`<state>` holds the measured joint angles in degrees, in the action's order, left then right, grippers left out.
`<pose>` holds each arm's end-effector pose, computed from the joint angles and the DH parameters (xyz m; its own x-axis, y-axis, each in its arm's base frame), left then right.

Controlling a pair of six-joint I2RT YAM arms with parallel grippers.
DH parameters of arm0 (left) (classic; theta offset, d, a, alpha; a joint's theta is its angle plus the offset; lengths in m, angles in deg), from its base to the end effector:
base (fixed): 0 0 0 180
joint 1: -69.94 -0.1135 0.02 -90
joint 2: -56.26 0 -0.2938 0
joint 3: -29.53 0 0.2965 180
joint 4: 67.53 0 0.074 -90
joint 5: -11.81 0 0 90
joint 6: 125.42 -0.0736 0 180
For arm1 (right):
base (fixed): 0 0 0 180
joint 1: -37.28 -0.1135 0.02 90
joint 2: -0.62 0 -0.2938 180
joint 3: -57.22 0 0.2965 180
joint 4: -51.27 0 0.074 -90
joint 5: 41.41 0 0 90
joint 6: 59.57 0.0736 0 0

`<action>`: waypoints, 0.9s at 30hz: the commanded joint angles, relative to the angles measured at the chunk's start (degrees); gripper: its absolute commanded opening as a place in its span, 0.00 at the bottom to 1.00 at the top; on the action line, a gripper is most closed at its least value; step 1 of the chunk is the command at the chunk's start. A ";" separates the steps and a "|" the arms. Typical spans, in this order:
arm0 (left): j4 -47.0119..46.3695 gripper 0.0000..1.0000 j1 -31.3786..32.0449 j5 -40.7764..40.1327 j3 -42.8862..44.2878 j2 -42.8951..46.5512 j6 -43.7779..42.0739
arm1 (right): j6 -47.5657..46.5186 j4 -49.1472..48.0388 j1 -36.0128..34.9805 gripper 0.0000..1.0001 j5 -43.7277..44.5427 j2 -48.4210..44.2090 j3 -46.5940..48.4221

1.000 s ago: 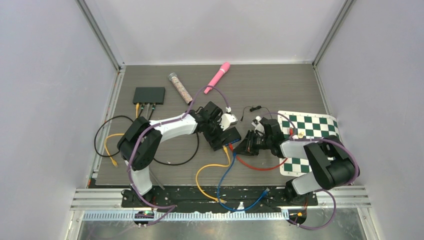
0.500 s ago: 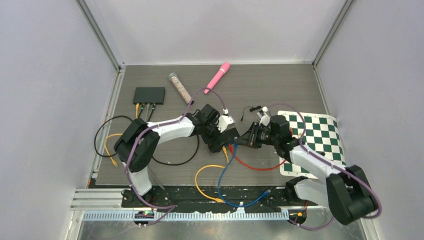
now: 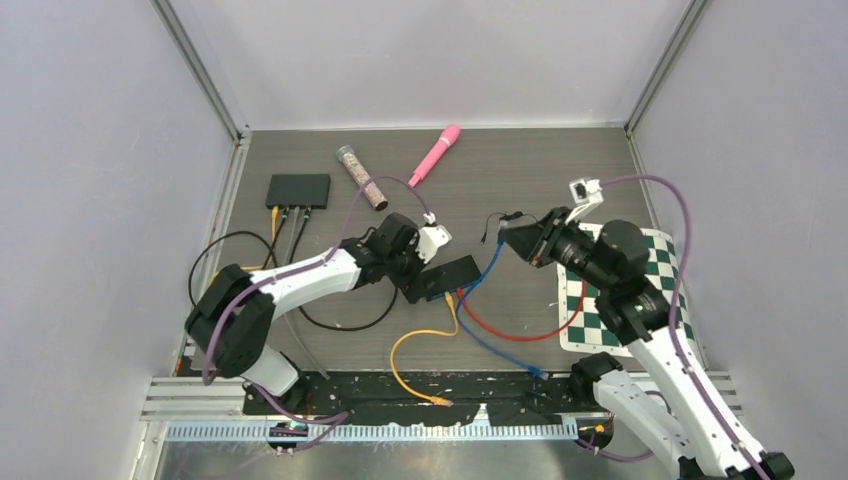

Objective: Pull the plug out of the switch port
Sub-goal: Place the connector at the center of the board.

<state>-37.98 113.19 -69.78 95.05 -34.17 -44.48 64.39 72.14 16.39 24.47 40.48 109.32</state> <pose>0.2668 -0.2658 0.1629 -0.4688 0.6549 -0.5928 0.8238 0.5662 -0.0260 0.1984 0.1079 0.3435 -0.5089 0.3515 -0.7858 -0.5047 0.6176 0.6031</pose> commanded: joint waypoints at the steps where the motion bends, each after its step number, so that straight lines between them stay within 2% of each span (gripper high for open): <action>1: -10.62 1.00 -0.44 -10.13 -4.07 10.11 4.53 | -6.87 6.57 0.25 0.05 9.11 -4.22 8.55; 6: -21.61 1.00 -1.06 -20.20 -10.95 19.93 8.58 | -10.00 9.04 0.23 0.05 14.62 -4.19 15.93; 13: -22.02 0.99 -2.95 -22.33 -12.47 26.20 14.05 | -14.20 12.59 0.46 0.05 20.72 7.06 28.18; 17: -18.92 1.00 -3.65 -24.52 -12.31 26.57 17.06 | -14.34 16.20 2.22 0.05 18.60 15.48 32.49; 20: -19.26 1.00 -3.76 -24.66 -13.89 27.98 17.65 | -13.64 16.70 4.61 0.05 12.93 20.73 33.05; 24: -24.47 1.00 -4.02 -25.76 -17.65 29.25 20.31 | -13.86 12.61 7.95 0.05 7.48 32.06 32.85; 27: -24.00 1.00 -4.17 -23.37 -17.36 28.85 20.27 | -14.11 11.30 10.77 0.05 4.10 38.96 34.85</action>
<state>-57.59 109.47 -93.63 77.45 -6.06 -26.29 51.29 86.28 24.37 34.85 73.52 141.08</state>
